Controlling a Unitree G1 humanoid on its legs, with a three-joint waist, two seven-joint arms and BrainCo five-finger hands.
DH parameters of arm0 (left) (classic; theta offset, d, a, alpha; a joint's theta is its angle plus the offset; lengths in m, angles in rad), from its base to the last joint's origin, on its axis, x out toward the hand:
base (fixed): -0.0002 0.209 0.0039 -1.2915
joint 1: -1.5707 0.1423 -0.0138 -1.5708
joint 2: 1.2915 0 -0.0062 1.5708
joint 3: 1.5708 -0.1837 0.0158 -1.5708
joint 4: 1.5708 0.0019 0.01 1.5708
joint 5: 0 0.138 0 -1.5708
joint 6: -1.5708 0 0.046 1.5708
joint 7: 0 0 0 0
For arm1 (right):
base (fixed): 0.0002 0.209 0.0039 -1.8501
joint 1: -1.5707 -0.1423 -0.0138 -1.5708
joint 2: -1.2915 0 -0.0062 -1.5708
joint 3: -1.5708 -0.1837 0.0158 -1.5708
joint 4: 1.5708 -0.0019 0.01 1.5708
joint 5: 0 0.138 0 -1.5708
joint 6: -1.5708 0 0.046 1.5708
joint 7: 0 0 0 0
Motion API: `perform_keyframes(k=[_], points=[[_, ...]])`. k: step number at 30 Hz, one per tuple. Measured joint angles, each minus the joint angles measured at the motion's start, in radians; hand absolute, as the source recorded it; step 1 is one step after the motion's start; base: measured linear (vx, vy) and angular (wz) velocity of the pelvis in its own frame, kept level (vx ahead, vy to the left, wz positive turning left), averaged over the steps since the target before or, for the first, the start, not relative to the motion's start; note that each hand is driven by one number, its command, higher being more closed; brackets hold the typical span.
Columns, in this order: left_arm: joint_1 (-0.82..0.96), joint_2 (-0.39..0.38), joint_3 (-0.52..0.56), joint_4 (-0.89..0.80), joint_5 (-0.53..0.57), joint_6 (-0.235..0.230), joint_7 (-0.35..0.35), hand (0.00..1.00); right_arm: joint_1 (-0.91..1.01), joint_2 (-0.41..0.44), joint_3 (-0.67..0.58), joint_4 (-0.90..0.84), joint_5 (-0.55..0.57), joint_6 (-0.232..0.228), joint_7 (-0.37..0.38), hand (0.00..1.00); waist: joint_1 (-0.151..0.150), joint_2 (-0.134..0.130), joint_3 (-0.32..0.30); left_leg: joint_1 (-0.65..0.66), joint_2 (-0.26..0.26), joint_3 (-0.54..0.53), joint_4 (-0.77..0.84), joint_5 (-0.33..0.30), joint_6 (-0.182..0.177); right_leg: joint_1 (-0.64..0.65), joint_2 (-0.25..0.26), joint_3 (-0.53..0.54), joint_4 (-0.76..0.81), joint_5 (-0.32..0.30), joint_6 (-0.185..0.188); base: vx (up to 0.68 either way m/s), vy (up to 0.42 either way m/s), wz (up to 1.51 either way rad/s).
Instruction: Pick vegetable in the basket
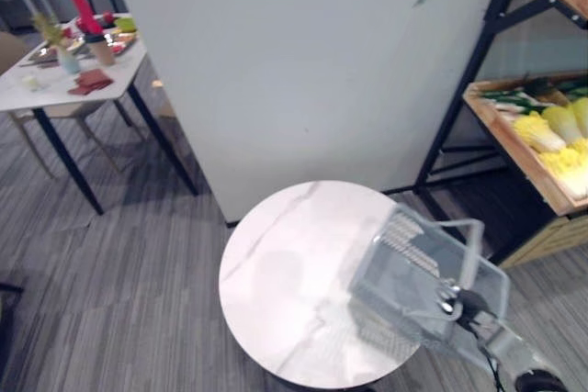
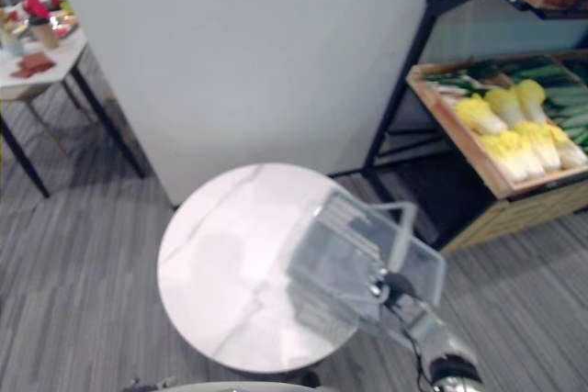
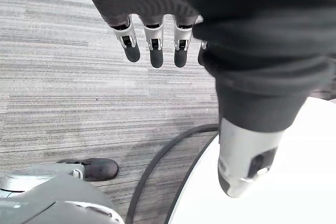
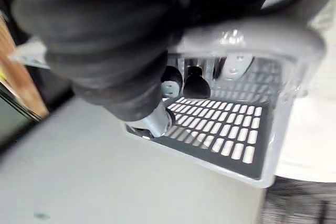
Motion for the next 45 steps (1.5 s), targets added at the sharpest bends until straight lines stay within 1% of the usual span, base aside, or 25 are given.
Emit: perform_keyframes(k=[1, 5, 9, 10, 12, 13, 15, 17, 18, 19, 20, 21, 22, 23, 24, 25, 27, 31, 34, 39, 41, 42, 43, 44, 45], points=[[0.000, -0.001, 0.021, 0.020, -0.037, -0.018, 0.024, 0.00, 0.045, 0.018, -0.046, -0.011, 0.030, -0.013, -0.011, 1.00, -0.021, 0.001, -0.002, 0.004, 0.003, 0.011, 0.001, -0.005, 0.000, 0.000, 0.000, 0.010, 0.001, 0.000, 0.000, 0.04, 0.013, -0.28], [-0.007, -0.022, 0.089, 0.026, -0.108, -0.087, 0.106, 0.00, 0.204, 0.100, -0.131, -0.030, 0.092, -0.060, -0.073, 1.00, -0.045, 0.000, -0.002, 0.021, 0.019, 0.076, 0.027, -0.036, -0.005, -0.007, 0.014, 0.057, 0.019, -0.003, -0.003, 0.02, -0.004, -0.40], [-0.038, -0.039, 0.132, 0.025, -0.098, -0.108, 0.193, 0.00, 0.368, 0.242, -0.169, -0.129, 0.194, -0.096, -0.089, 1.00, -0.061, -0.013, 0.000, 0.038, 0.042, 0.202, 0.069, -0.077, -0.011, -0.015, 0.032, 0.108, 0.041, -0.003, -0.002, -0.03, 0.002, -0.62], [-0.038, -0.044, 0.164, 0.017, -0.098, -0.106, 0.213, 0.00, 0.399, 0.286, -0.180, -0.143, 0.207, -0.102, -0.089, 1.00, -0.069, -0.012, -0.005, 0.048, 0.053, 0.275, 0.077, -0.078, -0.011, -0.039, 0.034, 0.088, 0.045, -0.043, -0.014, -0.07, 0.007, -1.06], [-0.036, -0.073, 0.254, 0.017, -0.108, -0.097, 0.232, 0.00, 0.434, 0.330, -0.182, -0.142, 0.208, -0.099, -0.089, 1.00, -0.066, 0.010, -0.005, 0.056, 0.087, 0.414, 0.087, -0.083, -0.014, -0.064, -0.001, -0.108, 0.078, -0.102, -0.025, -0.05, 0.036, -1.66], [-0.023, -0.077, 0.292, 0.016, -0.135, -0.097, 0.248, 0.00, 0.430, 0.349, -0.181, -0.118, 0.208, -0.091, -0.084, 1.00, -0.060, 0.012, -0.004, 0.073, 0.116, 0.528, 0.087, -0.083, -0.015, -0.110, -0.036, -0.265, 0.175, -0.106, -0.034, 0.03, 0.047, -1.83], [-0.012, -0.081, 0.319, 0.026, -0.194, -0.098, 0.253, 0.00, 0.422, 0.348, -0.213, -0.070, 0.214, -0.094, -0.081, 1.00, -0.064, 0.003, -0.005, 0.102, 0.150, 0.680, 0.124, -0.082, -0.016, -0.129, -0.100, -0.443, 0.323, -0.116, -0.050, 0.12, -0.005, -2.19], [-0.003, -0.087, 0.332, 0.059, -0.249, -0.121, 0.249, 0.00, 0.403, 0.317, -0.239, 0.090, 0.228, -0.094, -0.063, 1.00, -0.065, -0.043, -0.015, 0.128, 0.195, 0.828, 0.239, -0.091, -0.015, -0.100, -0.202, -0.586, 0.437, -0.113, -0.109, 0.26, -0.117, -2.23], [-0.008, -0.081, 0.341, 0.070, -0.259, -0.128, 0.248, 0.00, 0.393, 0.312, -0.243, 0.146, 0.226, -0.093, -0.059, 1.00, -0.067, -0.057, -0.013, 0.127, 0.207, 0.852, 0.294, -0.101, -0.013, -0.102, -0.197, -0.583, 0.428, -0.112, -0.113, 0.27, -0.166, -2.02], [-0.034, -0.084, 0.361, 0.111, -0.266, -0.143, 0.244, 0.00, 0.353, 0.309, -0.245, 0.238, 0.221, -0.097, -0.061, 1.00, -0.060, -0.088, -0.012, 0.107, 0.235, 0.866, 0.407, -0.143, -0.007, -0.096, -0.163, -0.576, 0.369, -0.118, -0.159, 0.20, -0.129, -1.63], [-0.048, -0.087, 0.367, 0.130, -0.266, -0.150, 0.242, 0.00, 0.338, 0.309, -0.244, 0.261, 0.215, -0.097, -0.060, 1.00, -0.057, -0.107, -0.008, 0.085, 0.204, 0.862, 0.412, -0.170, -0.014, -0.091, -0.151, -0.526, 0.306, -0.117, -0.158, 0.13, -0.133, -1.87], [-0.072, -0.085, 0.385, 0.148, -0.266, -0.161, 0.233, 0.00, 0.295, 0.313, -0.256, 0.302, 0.207, -0.095, -0.064, 1.00, -0.056, -0.141, 0.002, 0.012, 0.096, 0.844, 0.311, -0.182, -0.001, -0.050, -0.120, -0.428, 0.112, -0.042, -0.108, 0.02, -0.090, -1.83], [-0.080, -0.108, 0.388, 0.145, -0.265, -0.184, 0.227, 0.00, 0.252, 0.287, -0.273, 0.312, 0.244, -0.083, -0.073, 1.00, -0.044, -0.078, 0.040, -0.025, 0.094, 0.866, 0.219, -0.047, 0.061, -0.028, -0.080, -0.473, 0.083, -0.044, -0.143, 0.00, -0.045, -1.70], [-0.082, -0.119, 0.387, 0.152, -0.266, -0.192, 0.226, 0.00, 0.244, 0.276, -0.280, 0.310, 0.270, -0.079, -0.080, 1.00, -0.049, -0.040, 0.050, -0.004, 0.116, 0.930, 0.216, -0.088, 0.052, -0.030, -0.088, -0.524, 0.147, -0.104, -0.122, 0.13, 0.016, -1.18], [-0.100, -0.106, 0.386, 0.190, -0.266, -0.192, 0.223, 0.00, 0.227, 0.287, -0.295, 0.335, 0.340, -0.082, -0.123, 1.00, -0.061, -0.021, 0.061, 0.010, 0.116, 0.935, 0.217, -0.097, 0.038, -0.037, -0.123, -0.579, 0.215, -0.144, -0.081, 0.17, 0.023, -0.37], [-0.112, -0.104, 0.378, 0.201, -0.270, -0.187, 0.217, 0.00, 0.229, 0.291, -0.292, 0.361, 0.389, -0.058, -0.160, 1.00, -0.072, -0.006, 0.060, 0.026, 0.123, 0.951, 0.209, -0.094, 0.029, -0.044, -0.131, -0.604, 0.257, -0.159, -0.096, 0.15, -0.003, -0.15], [-0.120, -0.100, 0.378, 0.194, -0.294, -0.174, 0.206, 0.00, 0.243, 0.296, -0.311, 0.379, 0.438, -0.059, -0.201, 1.00, -0.080, -0.013, 0.060, 0.054, 0.122, 0.977, 0.217, -0.095, 0.012, -0.042, -0.127, -0.607, 0.264, -0.171, -0.091, 0.06, -0.081, -0.37], [-0.115, -0.116, 0.404, 0.223, -0.306, -0.127, 0.205, 0.00, 0.249, 0.301, -0.299, 0.389, 0.421, -0.052, -0.240, 1.00, -0.106, 0.016, 0.072, 0.110, 0.132, 1.091, 0.174, -0.067, -0.038, 0.038, -0.003, -0.514, 0.042, -0.097, -0.085, 0.04, -0.119, -0.81], [-0.129, -0.110, 0.416, 0.217, -0.304, -0.125, 0.189, 0.00, 0.268, 0.312, -0.256, 0.393, 0.422, -0.033, -0.240, 1.00, -0.131, -0.002, 0.078, 0.144, 0.159, 1.120, 0.208, -0.057, -0.060, 0.098, 0.049, -0.486, -0.076, -0.060, -0.083, 0.02, -0.086, -0.39], [-0.147, -0.128, 0.416, 0.196, -0.303, -0.112, 0.164, 0.00, 0.269, 0.313, -0.208, 0.363, 0.426, -0.034, -0.233, 1.00, -0.138, -0.020, 0.087, 0.142, 0.245, 1.097, 0.358, -0.073, -0.046, 0.111, 0.081, -0.441, -0.095, -0.053, -0.104, 0.09, -0.063, -0.27], [-0.143, -0.143, 0.418, 0.178, -0.296, -0.108, 0.160, 0.00, 0.264, 0.309, -0.152, 0.332, 0.432, -0.037, -0.234, 1.00, -0.118, -0.029, 0.094, 0.107, 0.309, 0.969, 0.517, -0.079, -0.010, 0.121, 0.095, -0.365, -0.091, -0.057, -0.134, 0.14, -0.064, -0.86], [-0.134, -0.142, 0.404, 0.168, -0.299, -0.106, 0.159, 0.00, 0.241, 0.289, -0.113, 0.326, 0.434, -0.039, -0.236, 1.00, -0.110, -0.031, 0.100, 0.076, 0.274, 0.816, 0.521, -0.125, -0.003, 0.125, 0.096, -0.307, -0.090, -0.054, -0.148, 0.13, 0.009, -1.51], [-0.126, -0.147, 0.375, 0.161, -0.304, -0.106, 0.162, 0.00, 0.216, 0.266, -0.071, 0.320, 0.430, -0.039, -0.236, 1.00, -0.087, -0.031, 0.109, 0.034, 0.201, 0.655, 0.507, -0.166, -0.001, 0.123, 0.095, -0.232, -0.090, -0.055, -0.153, 0.11, 0.048, -1.67], [-0.121, -0.147, 0.359, 0.161, -0.304, -0.104, 0.163, 0.00, 0.206, 0.258, -0.053, 0.317, 0.429, -0.039, -0.237, 1.00, -0.078, -0.033, 0.112, 0.013, 0.162, 0.575, 0.497, -0.176, -0.004, 0.123, 0.094, -0.195, -0.090, -0.053, -0.153, 0.09, 0.099, -1.83], [-0.114, -0.146, 0.321, 0.161, -0.306, -0.097, 0.167, 0.00, 0.202, 0.247, -0.027, 0.305, 0.422, -0.040, -0.242, 1.00, -0.065, -0.019, 0.109, -0.025, 0.087, 0.421, 0.455, -0.190, -0.008, 0.125, 0.094, -0.137, -0.090, -0.052, -0.142, 0.08, 0.068, -1.56]])
